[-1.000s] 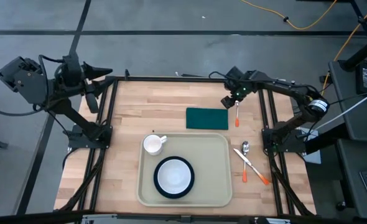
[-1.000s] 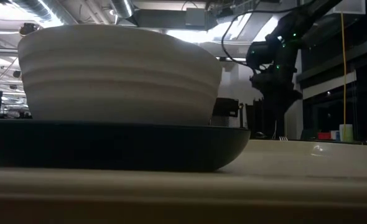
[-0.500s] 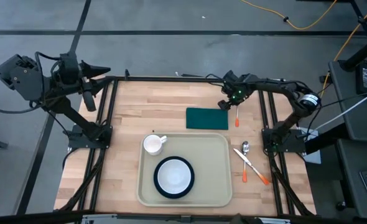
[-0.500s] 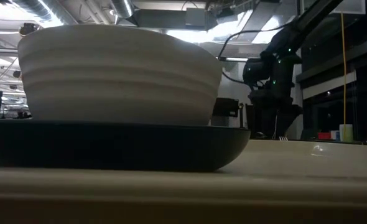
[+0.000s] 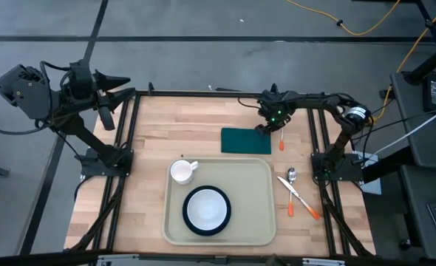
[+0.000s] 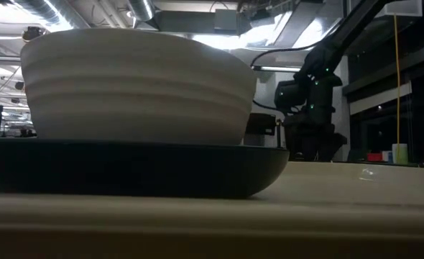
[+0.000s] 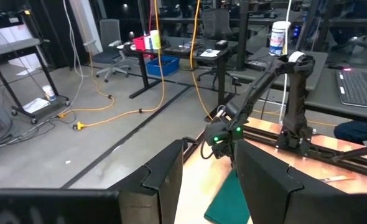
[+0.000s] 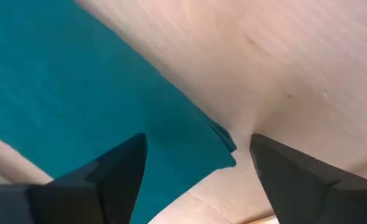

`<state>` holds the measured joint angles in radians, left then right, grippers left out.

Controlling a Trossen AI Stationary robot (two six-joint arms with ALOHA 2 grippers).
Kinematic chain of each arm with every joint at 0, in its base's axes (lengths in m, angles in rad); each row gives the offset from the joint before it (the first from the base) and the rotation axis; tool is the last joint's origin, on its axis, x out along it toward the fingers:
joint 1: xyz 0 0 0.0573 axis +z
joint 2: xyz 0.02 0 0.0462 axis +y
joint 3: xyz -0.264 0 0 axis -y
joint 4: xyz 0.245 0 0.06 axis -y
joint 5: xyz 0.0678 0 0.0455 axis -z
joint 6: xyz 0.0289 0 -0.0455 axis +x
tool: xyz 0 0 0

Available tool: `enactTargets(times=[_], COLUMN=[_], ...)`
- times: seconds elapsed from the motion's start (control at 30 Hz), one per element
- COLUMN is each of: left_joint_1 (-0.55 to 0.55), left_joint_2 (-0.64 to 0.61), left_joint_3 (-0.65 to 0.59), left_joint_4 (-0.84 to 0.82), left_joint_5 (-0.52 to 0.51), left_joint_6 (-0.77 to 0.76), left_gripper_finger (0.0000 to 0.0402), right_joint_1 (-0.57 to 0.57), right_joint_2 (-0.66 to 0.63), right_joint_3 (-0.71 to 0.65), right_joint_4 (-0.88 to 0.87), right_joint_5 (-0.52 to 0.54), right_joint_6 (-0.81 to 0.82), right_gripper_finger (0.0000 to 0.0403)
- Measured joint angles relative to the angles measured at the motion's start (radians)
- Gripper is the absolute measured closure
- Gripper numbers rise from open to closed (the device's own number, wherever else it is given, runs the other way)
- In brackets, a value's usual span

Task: Set up tray
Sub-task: Put the green napkin on the white tray to the right of the black plate

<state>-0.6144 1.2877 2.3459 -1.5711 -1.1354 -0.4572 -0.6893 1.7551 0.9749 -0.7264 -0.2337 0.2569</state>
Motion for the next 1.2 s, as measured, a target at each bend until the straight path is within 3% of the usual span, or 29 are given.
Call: enactTargets(times=[0.27,0.63,0.77,1.2], left_joint_1=[0.0,0.0,0.0,0.0], left_joint_2=[0.0,0.0,-0.001,-0.001], left_joint_3=[0.0,0.0,0.0,0.0], left_joint_4=[0.0,0.0,0.0,0.0], left_joint_5=[0.0,-0.024,-0.024,-0.007], left_joint_6=[0.0,0.018,0.018,0.026], left_gripper_finger=[0.0261,0.0261,0.0261,0.0261], right_joint_1=[-0.001,-0.001,0.002,0.018], right_joint_2=[0.007,0.011,0.013,-0.039], right_joint_3=[0.0,-0.001,-0.001,0.07], right_joint_4=[0.003,0.009,0.02,-0.067], right_joint_5=[0.0,0.032,-0.007,-0.107], right_joint_6=[-0.026,-0.05,-0.059,-0.054], right_gripper_finger=[0.017,0.0325,0.0385,0.0394])
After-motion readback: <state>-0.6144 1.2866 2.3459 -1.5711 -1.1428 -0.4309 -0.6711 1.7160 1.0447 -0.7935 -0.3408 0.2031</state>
